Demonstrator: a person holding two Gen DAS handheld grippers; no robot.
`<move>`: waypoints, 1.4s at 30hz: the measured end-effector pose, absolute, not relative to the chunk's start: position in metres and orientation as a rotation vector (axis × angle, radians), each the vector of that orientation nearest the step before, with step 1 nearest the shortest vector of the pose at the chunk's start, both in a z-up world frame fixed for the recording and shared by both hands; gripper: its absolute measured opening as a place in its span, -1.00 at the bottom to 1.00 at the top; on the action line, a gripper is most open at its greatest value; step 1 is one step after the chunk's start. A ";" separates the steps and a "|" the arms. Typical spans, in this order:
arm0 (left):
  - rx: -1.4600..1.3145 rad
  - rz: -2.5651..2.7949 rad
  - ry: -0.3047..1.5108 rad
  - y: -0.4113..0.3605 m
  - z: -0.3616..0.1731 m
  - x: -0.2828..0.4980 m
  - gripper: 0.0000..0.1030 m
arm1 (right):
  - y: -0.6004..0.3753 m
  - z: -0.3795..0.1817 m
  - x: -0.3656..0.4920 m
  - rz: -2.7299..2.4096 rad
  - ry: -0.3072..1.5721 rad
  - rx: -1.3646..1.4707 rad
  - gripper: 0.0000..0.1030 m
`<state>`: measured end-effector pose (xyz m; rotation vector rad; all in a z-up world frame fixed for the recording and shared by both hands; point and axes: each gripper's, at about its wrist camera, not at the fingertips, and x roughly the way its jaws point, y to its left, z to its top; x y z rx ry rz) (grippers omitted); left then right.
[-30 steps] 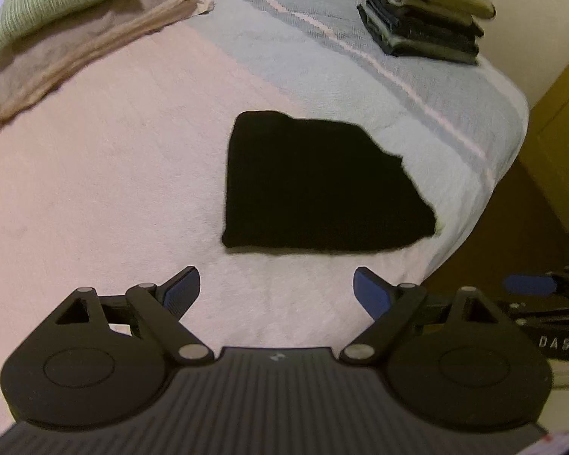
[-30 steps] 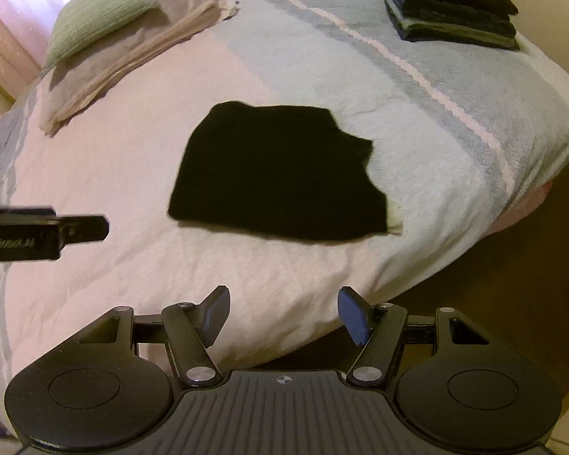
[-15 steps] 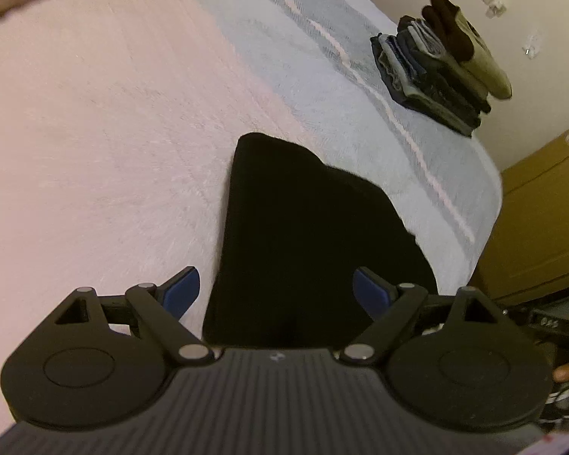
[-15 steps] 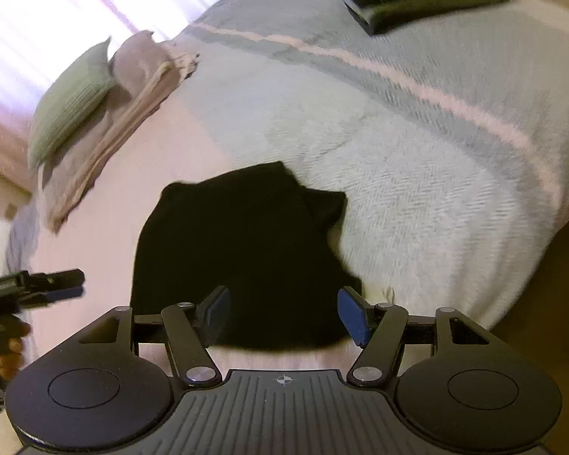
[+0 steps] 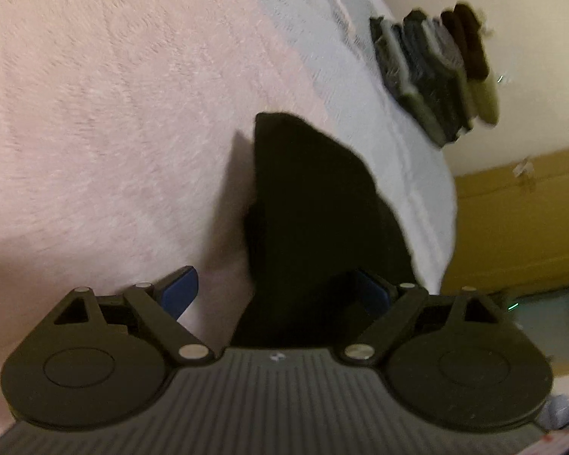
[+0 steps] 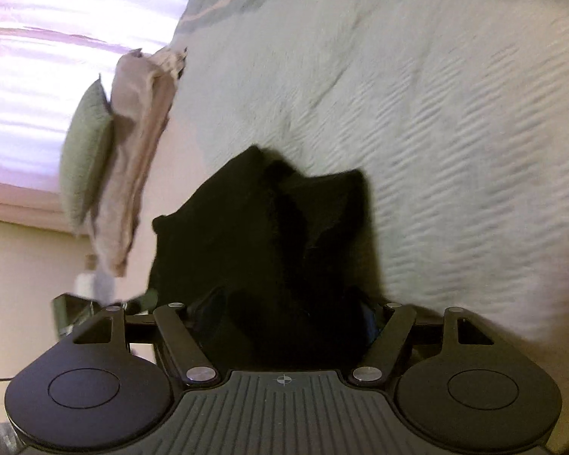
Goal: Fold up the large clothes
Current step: 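Grasp the folded sweater with both grippers and carry it to the clothes stack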
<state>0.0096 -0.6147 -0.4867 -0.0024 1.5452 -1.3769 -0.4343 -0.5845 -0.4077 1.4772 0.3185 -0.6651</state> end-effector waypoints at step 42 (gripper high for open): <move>-0.254 -1.399 1.121 -1.150 -0.205 -0.157 -0.55 | -1.092 -0.100 -0.754 -0.736 0.207 1.254 -0.70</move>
